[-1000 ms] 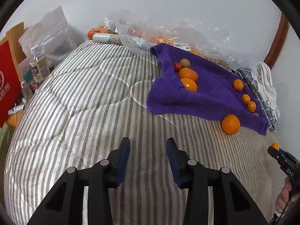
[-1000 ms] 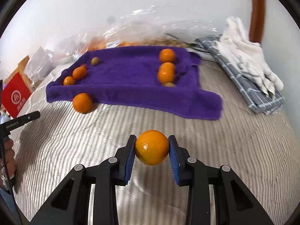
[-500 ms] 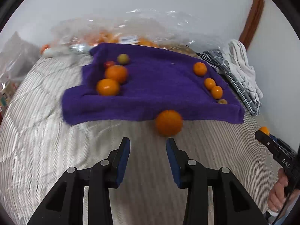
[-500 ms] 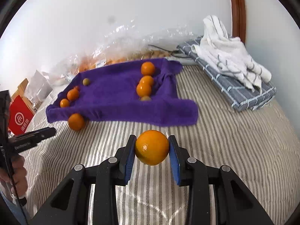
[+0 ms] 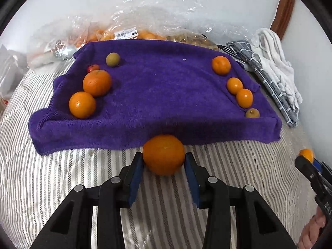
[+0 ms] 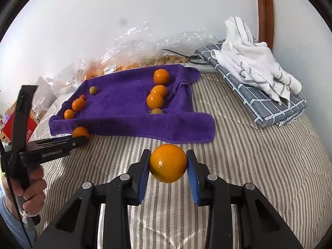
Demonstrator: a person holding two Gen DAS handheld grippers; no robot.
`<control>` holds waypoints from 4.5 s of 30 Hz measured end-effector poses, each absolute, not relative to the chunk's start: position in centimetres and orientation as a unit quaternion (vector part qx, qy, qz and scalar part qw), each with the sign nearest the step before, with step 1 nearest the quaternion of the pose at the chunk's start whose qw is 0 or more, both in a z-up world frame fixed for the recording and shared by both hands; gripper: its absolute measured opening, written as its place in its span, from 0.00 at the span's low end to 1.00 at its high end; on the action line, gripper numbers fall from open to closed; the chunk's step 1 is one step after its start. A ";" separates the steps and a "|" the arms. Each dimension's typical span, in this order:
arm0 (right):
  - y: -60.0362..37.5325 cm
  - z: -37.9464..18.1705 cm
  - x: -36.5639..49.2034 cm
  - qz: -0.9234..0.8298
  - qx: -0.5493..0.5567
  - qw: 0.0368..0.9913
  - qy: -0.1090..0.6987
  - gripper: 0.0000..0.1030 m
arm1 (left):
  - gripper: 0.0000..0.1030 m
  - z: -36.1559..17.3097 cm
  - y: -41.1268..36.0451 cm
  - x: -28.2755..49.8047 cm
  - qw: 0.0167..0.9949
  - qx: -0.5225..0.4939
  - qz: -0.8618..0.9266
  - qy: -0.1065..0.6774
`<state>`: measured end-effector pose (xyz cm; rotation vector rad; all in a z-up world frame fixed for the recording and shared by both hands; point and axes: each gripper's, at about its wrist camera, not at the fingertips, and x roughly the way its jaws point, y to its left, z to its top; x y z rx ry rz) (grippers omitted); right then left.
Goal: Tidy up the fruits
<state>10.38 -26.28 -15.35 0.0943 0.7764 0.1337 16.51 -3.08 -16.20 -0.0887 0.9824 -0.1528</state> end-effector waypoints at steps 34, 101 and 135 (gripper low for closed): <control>-20.7 -9.7 15.3 0.086 0.034 0.930 0.356 0.33 | 0.36 -6.4 5.8 14.5 0.921 -0.079 -0.059 0.378; -15.3 -18.6 24.2 0.075 -0.021 0.908 0.411 0.37 | 0.37 -15.7 2.2 31.5 0.873 -0.039 -0.068 0.482; -21.6 -9.0 16.0 0.037 0.047 0.928 0.367 0.66 | 0.78 -2.5 1.6 18.8 0.927 -0.024 -0.018 0.373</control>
